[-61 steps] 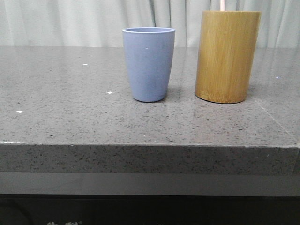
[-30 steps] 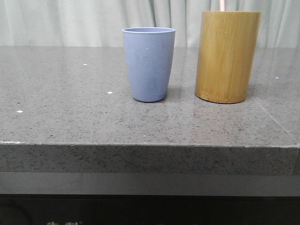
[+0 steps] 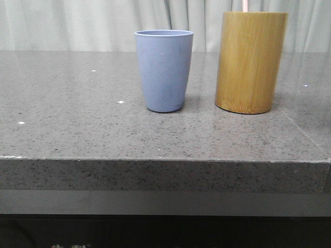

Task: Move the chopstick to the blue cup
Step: 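Lift the pink stick out with the right gripper and lower it into the blue cup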

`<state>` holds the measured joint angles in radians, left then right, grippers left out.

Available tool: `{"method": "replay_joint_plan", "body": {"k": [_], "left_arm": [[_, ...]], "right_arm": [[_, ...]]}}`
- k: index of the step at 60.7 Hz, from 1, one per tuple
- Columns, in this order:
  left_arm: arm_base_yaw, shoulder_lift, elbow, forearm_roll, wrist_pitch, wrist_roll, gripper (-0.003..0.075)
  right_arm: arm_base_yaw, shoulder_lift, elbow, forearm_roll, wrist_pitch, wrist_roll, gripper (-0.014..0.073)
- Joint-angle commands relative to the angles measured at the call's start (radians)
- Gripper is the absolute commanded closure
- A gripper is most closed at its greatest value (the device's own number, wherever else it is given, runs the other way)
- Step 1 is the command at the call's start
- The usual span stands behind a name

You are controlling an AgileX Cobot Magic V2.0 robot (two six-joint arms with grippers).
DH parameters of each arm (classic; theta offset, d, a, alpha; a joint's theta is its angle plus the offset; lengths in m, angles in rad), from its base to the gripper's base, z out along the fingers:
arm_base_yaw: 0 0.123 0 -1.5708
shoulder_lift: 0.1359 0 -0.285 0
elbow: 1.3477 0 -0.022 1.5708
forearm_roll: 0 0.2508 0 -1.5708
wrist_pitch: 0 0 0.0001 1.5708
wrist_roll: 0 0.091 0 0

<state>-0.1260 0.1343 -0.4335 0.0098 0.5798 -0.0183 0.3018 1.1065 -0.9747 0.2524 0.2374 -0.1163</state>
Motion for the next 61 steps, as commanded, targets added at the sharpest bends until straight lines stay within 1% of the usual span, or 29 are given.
{"method": "replay_joint_plan", "body": {"k": [1, 14, 18, 21, 25, 28, 33, 41, 45, 48, 61], "left_arm": [[0.001, 0.011, -0.025, -0.01, -0.085, -0.011, 0.0739], [0.001, 0.011, -0.025, -0.01, -0.085, -0.011, 0.0739], [0.001, 0.011, -0.025, -0.01, -0.085, -0.011, 0.0739], [0.001, 0.011, -0.025, -0.01, -0.085, -0.011, 0.0739], [0.001, 0.011, -0.025, -0.01, -0.085, -0.011, 0.0739], [0.001, 0.011, -0.025, -0.01, -0.085, -0.011, 0.0739], [0.001, 0.011, -0.025, -0.01, -0.085, -0.011, 0.0739], [0.001, 0.011, -0.025, -0.01, -0.085, -0.011, 0.0739], [0.001, 0.011, -0.025, -0.01, -0.085, -0.011, 0.0739], [0.001, 0.011, -0.025, -0.01, -0.085, -0.011, 0.0739], [0.001, 0.011, -0.025, -0.01, -0.085, -0.011, 0.0739]], "right_arm": [[0.024, 0.087, -0.118, 0.007, -0.091, -0.001, 0.0014], [0.025, 0.296, -0.277, 0.0, -0.092, -0.001, 0.0016], [0.025, 0.332, -0.303, -0.002, -0.094, -0.001, 0.0034], [0.025, 0.352, -0.316, -0.002, -0.094, -0.001, 0.0076], [0.025, 0.367, -0.325, -0.002, -0.097, -0.001, 0.0167], [0.025, 0.369, -0.326, -0.002, -0.1, -0.001, 0.0258], [0.025, 0.368, -0.326, -0.002, -0.11, -0.001, 0.044], [0.025, 0.36, -0.326, -0.002, -0.12, -0.001, 0.0639], [0.025, 0.354, -0.326, -0.005, -0.123, -0.001, 0.0693], [0.025, 0.345, -0.326, -0.014, -0.124, -0.001, 0.0714], [0.025, 0.252, -0.326, -0.054, -0.169, -0.001, 0.0715]]}}
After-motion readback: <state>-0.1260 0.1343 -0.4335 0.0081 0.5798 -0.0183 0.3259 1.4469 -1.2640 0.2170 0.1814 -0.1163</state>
